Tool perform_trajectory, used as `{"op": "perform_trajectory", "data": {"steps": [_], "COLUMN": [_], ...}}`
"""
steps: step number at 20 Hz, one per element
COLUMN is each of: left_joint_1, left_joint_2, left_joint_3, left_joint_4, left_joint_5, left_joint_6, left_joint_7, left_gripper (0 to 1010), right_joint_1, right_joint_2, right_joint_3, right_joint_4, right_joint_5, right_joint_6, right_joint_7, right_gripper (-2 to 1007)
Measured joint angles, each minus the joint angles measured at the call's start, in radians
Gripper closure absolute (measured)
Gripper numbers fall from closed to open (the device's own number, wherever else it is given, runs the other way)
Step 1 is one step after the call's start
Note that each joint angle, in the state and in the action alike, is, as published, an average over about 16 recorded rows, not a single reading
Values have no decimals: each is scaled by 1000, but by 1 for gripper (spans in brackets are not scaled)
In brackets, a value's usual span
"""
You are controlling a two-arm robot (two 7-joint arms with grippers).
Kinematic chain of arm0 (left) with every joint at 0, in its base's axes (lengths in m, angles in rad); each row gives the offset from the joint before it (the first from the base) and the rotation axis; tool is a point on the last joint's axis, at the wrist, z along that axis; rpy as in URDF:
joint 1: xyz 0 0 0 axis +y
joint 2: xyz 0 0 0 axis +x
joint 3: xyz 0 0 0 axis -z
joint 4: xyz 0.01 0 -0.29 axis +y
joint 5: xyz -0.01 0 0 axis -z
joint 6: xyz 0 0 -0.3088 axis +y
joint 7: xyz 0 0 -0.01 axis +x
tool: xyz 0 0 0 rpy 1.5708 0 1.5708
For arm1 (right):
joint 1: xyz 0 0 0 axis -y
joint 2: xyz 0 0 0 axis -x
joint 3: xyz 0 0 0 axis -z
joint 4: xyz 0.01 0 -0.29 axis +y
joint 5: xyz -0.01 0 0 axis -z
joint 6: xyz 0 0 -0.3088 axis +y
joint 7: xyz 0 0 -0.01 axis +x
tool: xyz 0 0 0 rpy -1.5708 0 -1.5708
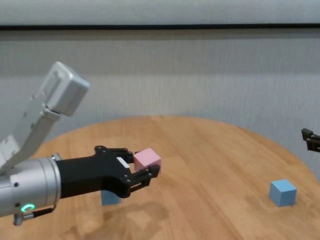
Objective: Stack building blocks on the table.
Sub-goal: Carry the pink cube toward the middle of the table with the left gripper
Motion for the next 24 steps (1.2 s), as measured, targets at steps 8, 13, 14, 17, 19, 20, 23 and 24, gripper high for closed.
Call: {"op": "perform_trajectory", "data": {"steps": [8, 13, 14, 17, 19, 20, 23, 24], "left_joint_1": [-46, -64, -68, -79, -87, -92, -108, -114], "left_joint_2": [-49, -69, -73, -84, -91, -95, -106, -111], "left_joint_3": [26, 35, 37, 40, 42, 43, 45, 46], "left_joint_4": [59, 79, 83, 97, 109, 117, 145, 156], "left_joint_5": [44, 55, 56, 59, 61, 62, 66, 68], "left_joint_6": [7, 15, 17, 21, 23, 23, 21, 20], "left_joint_7": [13, 12, 12, 11, 11, 11, 13, 14], "left_gripper": [614, 614, 614, 614, 614, 614, 614, 614], "right_joint_1": [0, 0, 0, 0, 0, 0, 0, 0], "right_joint_2": [0, 0, 0, 0, 0, 0, 0, 0], "right_joint_3": [0, 0, 0, 0, 0, 0, 0, 0], "right_joint_4": [0, 0, 0, 0, 0, 0, 0, 0], "right_joint_5": [0, 0, 0, 0, 0, 0, 0, 0], "right_joint_6": [0, 0, 0, 0, 0, 0, 0, 0], "right_joint_7": [0, 0, 0, 0, 0, 0, 0, 0], "right_gripper": [4, 4, 4, 4, 4, 4, 4, 4]}}
